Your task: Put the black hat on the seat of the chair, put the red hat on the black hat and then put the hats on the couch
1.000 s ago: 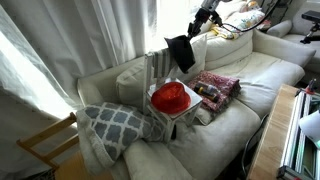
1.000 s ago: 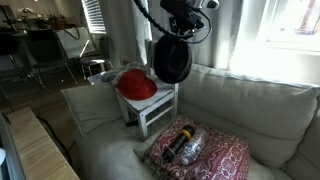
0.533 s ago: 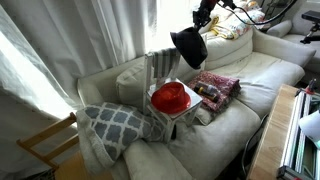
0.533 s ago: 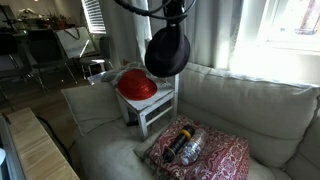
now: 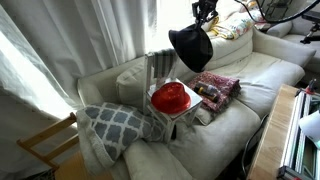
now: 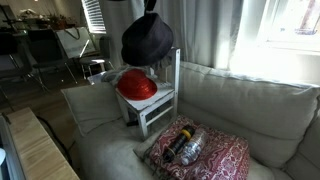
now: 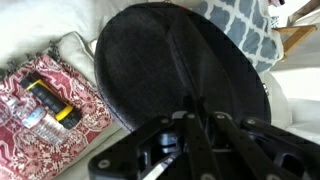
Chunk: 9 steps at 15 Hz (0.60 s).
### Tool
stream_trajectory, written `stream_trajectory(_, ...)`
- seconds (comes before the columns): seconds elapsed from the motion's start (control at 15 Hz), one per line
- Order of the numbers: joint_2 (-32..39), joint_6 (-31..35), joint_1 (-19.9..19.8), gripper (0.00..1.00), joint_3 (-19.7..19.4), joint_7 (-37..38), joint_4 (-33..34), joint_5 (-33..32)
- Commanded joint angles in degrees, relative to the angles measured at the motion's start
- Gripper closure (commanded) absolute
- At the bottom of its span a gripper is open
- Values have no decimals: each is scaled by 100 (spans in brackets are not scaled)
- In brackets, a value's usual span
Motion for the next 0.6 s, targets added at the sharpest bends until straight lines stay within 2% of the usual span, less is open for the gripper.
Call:
stream_trajectory(0.0, -563, 380, 313, 98, 29, 1282, -674, 152)
stream_trajectory(0.07, -654, 457, 375, 98, 54, 1528, -769, 145)
stream_trajectory(0.13, -307, 205, 319, 92, -16, 1045, -347, 43)
stream_trajectory(0.4, -505, 314, 407, 92, 27, 1452, -554, 46)
stream_trajectory(0.47, -512, 315, 405, 98, 23, 1457, -562, 49)
stream_trajectory(0.53, -483, 307, 411, 98, 29, 1636, -570, 133)
